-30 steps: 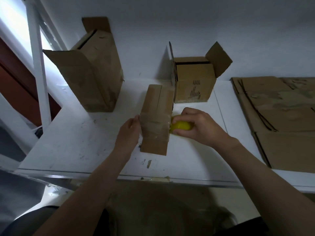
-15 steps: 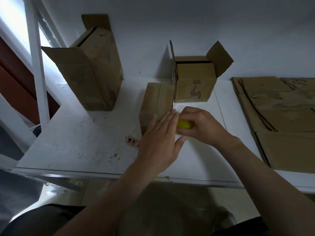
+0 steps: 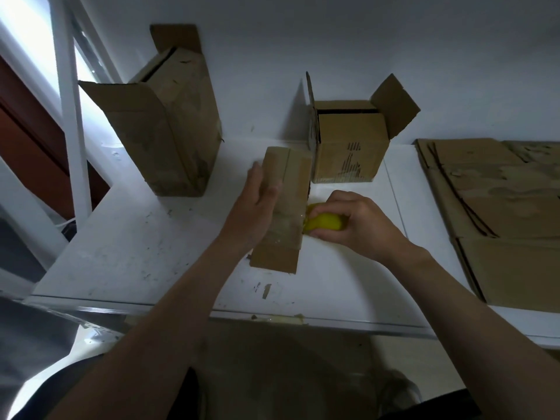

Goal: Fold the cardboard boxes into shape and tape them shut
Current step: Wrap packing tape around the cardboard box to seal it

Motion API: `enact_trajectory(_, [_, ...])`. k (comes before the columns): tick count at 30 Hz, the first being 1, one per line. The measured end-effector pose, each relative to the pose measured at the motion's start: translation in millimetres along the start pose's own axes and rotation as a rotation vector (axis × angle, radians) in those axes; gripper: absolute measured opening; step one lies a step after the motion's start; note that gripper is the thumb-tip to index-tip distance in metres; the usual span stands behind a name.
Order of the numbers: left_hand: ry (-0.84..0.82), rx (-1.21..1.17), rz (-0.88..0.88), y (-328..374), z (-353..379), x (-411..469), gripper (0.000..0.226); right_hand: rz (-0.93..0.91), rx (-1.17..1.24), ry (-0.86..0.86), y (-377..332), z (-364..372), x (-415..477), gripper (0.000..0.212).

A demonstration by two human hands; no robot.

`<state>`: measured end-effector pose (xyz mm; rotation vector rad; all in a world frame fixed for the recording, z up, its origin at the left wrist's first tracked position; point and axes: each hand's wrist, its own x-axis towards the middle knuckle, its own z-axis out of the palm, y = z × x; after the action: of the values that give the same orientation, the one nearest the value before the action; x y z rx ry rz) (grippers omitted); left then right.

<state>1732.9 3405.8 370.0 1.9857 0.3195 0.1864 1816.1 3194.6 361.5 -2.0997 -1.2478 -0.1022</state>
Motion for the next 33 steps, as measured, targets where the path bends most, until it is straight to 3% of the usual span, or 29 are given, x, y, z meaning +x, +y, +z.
enact_trajectory(3, [-0.006,-0.140,-0.115,-1,-3,-4,0.063,0.028,0.065,-0.028,2,-3,-2,0.030])
enact_trajectory(5, [-0.035,-0.159,-0.093,-2,-4,-9,0.058,0.059,0.110,-0.055,5,-9,-4,0.032])
enact_trajectory(9, [0.069,0.009,-0.021,-3,-1,-29,0.053,0.070,0.146,-0.151,6,-18,-5,0.036])
enact_trajectory(14, [0.108,0.152,0.060,-4,1,-37,0.064,0.236,0.010,-0.133,-8,-6,1,0.056])
enact_trajectory(17, [0.113,0.247,0.143,-5,-6,-32,0.080,0.172,-0.186,0.008,-22,7,5,0.060])
enact_trajectory(21, [0.095,0.293,0.216,-16,-12,-27,0.074,0.107,-0.296,0.014,-24,12,7,0.070])
enact_trajectory(30, [-0.010,-0.003,0.092,-30,-32,-29,0.059,0.201,-0.165,-0.165,-15,1,7,0.069])
enact_trajectory(33, [-0.016,-0.181,0.035,-36,-34,-31,0.064,0.222,-0.149,-0.172,-12,0,7,0.069])
